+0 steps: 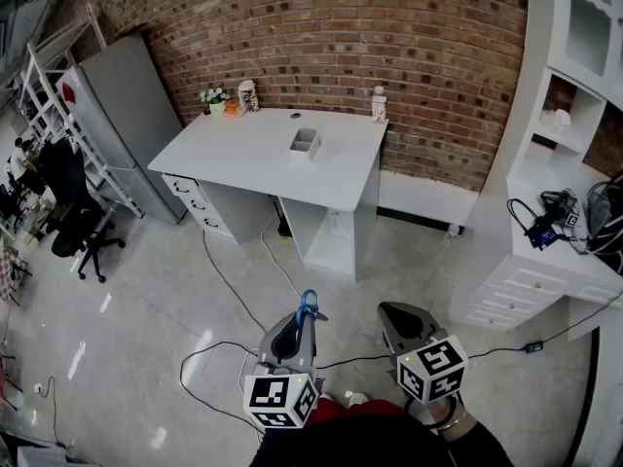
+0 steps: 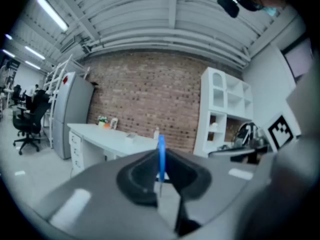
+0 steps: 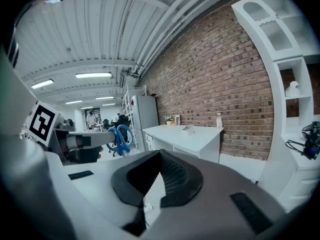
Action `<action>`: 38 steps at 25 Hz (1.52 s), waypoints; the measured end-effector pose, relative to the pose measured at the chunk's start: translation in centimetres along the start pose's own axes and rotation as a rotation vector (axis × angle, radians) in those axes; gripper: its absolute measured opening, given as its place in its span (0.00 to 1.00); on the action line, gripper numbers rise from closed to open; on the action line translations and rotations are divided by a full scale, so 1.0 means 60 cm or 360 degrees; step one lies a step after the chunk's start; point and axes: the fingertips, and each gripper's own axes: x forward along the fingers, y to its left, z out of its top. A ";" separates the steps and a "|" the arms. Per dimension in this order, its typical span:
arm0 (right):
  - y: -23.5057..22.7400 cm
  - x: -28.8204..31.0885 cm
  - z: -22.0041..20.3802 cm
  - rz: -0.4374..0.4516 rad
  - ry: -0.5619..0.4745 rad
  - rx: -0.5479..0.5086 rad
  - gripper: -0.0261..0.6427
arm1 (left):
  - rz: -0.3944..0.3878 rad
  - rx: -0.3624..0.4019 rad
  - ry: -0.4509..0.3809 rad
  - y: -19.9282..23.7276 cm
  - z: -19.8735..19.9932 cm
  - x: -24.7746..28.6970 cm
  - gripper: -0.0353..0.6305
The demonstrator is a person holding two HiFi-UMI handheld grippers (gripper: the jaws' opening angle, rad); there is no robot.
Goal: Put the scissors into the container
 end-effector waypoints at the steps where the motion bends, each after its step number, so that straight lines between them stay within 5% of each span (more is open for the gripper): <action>1: 0.000 0.001 0.002 0.0000 -0.0003 -0.0003 0.05 | -0.0001 0.0002 -0.0001 0.001 0.001 0.000 0.10; 11: 0.008 0.006 0.009 0.0103 -0.0019 0.0017 0.05 | 0.0006 0.0009 -0.0021 0.007 0.012 0.005 0.10; 38: -0.094 0.100 0.043 0.0025 0.0001 0.0100 0.05 | 0.0079 0.0007 -0.0033 0.066 0.043 0.126 0.10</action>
